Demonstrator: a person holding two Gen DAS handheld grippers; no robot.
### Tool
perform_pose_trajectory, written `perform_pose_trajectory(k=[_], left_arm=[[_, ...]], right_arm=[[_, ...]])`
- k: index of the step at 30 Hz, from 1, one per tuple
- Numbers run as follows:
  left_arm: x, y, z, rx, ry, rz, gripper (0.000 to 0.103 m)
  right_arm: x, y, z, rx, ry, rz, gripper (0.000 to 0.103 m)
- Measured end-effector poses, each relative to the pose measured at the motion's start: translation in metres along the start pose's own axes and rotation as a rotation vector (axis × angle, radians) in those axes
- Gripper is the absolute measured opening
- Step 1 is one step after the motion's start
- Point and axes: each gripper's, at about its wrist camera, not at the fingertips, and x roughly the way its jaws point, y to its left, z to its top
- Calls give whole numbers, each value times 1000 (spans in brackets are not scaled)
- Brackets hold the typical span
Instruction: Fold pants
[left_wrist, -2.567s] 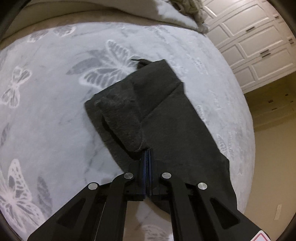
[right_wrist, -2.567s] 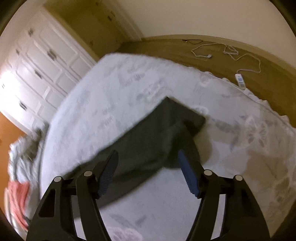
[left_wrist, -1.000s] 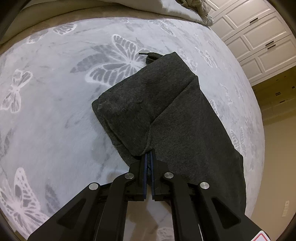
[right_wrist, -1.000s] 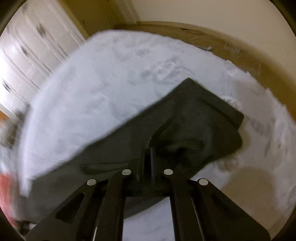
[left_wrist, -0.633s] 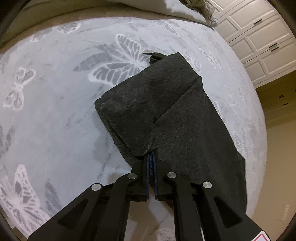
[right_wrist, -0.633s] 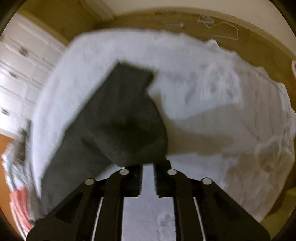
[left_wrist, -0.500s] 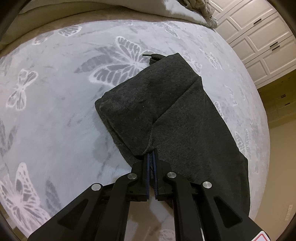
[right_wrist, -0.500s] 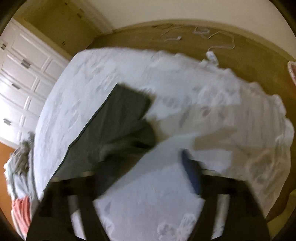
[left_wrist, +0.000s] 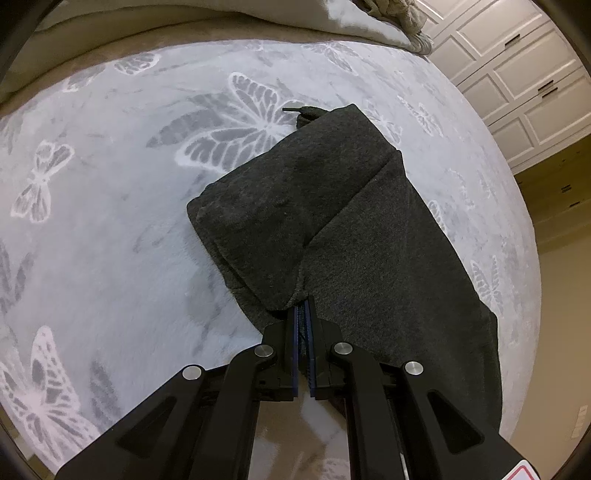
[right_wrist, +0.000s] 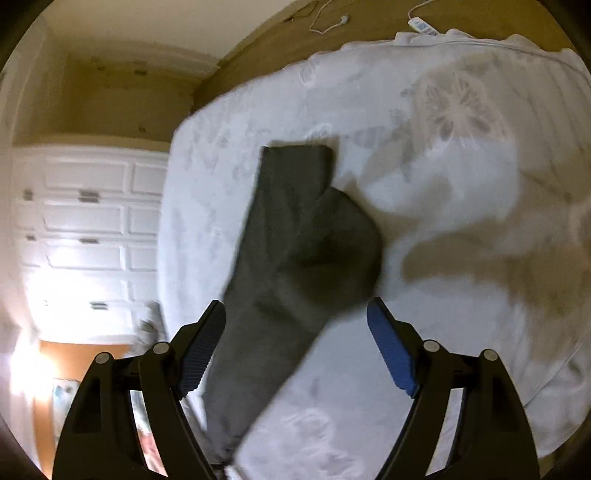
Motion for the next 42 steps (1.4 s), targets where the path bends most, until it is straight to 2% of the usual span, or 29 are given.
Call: perform_pose_trajectory(k=[2, 5, 6, 7, 8, 9, 10, 11, 13, 14, 15, 16, 17, 18, 20, 21, 23, 26, 31, 33, 34, 35, 37, 38, 40, 42], left_arm=[[0, 0, 0, -6, 1, -4, 7], [0, 1, 0, -17, 5, -16, 7], [1, 2, 0, -17, 6, -18, 7], [1, 2, 1, -17, 7, -20, 7], [1, 2, 1, -16, 7, -21, 7], [1, 2, 1, -14, 8, -20, 7], [1, 2, 2, -11, 8, -20, 7], [1, 2, 2, -7, 8, -19, 7], [1, 2, 3, 2, 9, -21, 7], [1, 3, 3, 5, 9, -23, 7], [1, 3, 4, 9, 9, -25, 7], [1, 3, 4, 13, 9, -25, 8], [2, 3, 3, 15, 8, -24, 8], [2, 2, 4, 22, 7, -20, 8], [2, 1, 3, 29, 5, -16, 8], [2, 1, 3, 33, 4, -14, 8], [3, -1, 3, 44, 0, -3, 8], [4, -5, 3, 64, -6, 18, 8], [4, -9, 2, 80, -19, 45, 8], [5, -10, 2, 86, -17, 44, 8], [4, -8, 2, 85, -14, 38, 8], [4, -6, 3, 78, -9, 28, 8], [0, 0, 5, 43, 10, -17, 10], [-5, 2, 4, 20, 15, -44, 12], [-22, 2, -5, 8, -9, -74, 19], [-38, -5, -14, 39, -46, -88, 24]], right_arm=[[-3, 6, -3, -29, -44, -59, 77], [15, -8, -1, 24, 1, -126, 77], [18, -15, -1, 35, 10, -125, 72], [24, -19, 1, 25, 16, -127, 55], [28, -17, 4, -24, 6, -140, 42], [30, -12, 6, -76, -9, -152, 5], [28, 4, 7, -171, -49, -166, 2], [23, 20, 7, -244, -81, -155, 2], [-14, 88, -5, -504, -199, 56, 2], [-30, 111, -14, -609, -248, 137, 2], [-46, 138, -25, -759, -328, 170, 2], [-47, 151, -28, -840, -378, 151, 2], [-27, 150, -12, -842, -370, 50, 2], [-5, 138, 5, -789, -323, -21, 2], [47, 87, 34, -627, -215, -200, 2], [68, 69, 39, -608, -151, -292, 2], [92, 52, 39, -640, -71, -405, 2], [91, 56, 40, -654, -72, -410, 2], [72, 86, 34, -705, -155, -317, 2], [82, 66, 41, -682, -136, -422, 4], [91, 57, 45, -665, -118, -475, 9], [92, 48, 44, -665, -119, -496, 8], [79, 64, 35, -708, -168, -538, 15], [71, 73, 30, -726, -202, -551, 15], [47, 99, 3, -786, -285, -509, 15], [38, 121, -26, -850, -281, -448, 15]])
